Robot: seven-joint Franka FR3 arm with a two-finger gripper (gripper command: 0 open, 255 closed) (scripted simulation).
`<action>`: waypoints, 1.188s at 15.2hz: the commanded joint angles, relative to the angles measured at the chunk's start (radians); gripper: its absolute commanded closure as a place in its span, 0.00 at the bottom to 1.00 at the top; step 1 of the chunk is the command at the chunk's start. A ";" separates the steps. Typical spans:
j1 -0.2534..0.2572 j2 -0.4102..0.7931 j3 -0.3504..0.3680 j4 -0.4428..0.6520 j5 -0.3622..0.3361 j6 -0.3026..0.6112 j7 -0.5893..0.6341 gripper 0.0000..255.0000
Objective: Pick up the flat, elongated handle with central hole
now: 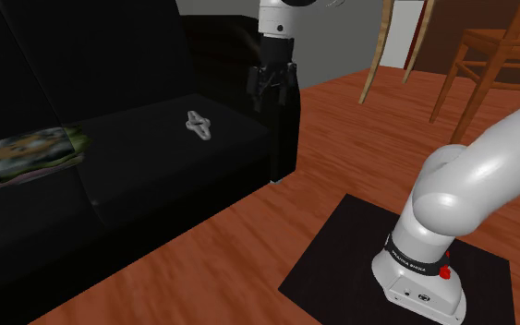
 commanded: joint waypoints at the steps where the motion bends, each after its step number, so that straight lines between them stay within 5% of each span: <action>1: -0.007 0.092 0.005 0.068 -0.009 0.022 0.006 0.00; 11: -0.011 0.503 0.042 0.439 -0.071 0.050 0.078 0.00; 18: 0.015 0.826 0.046 0.827 -0.131 -0.025 0.125 0.00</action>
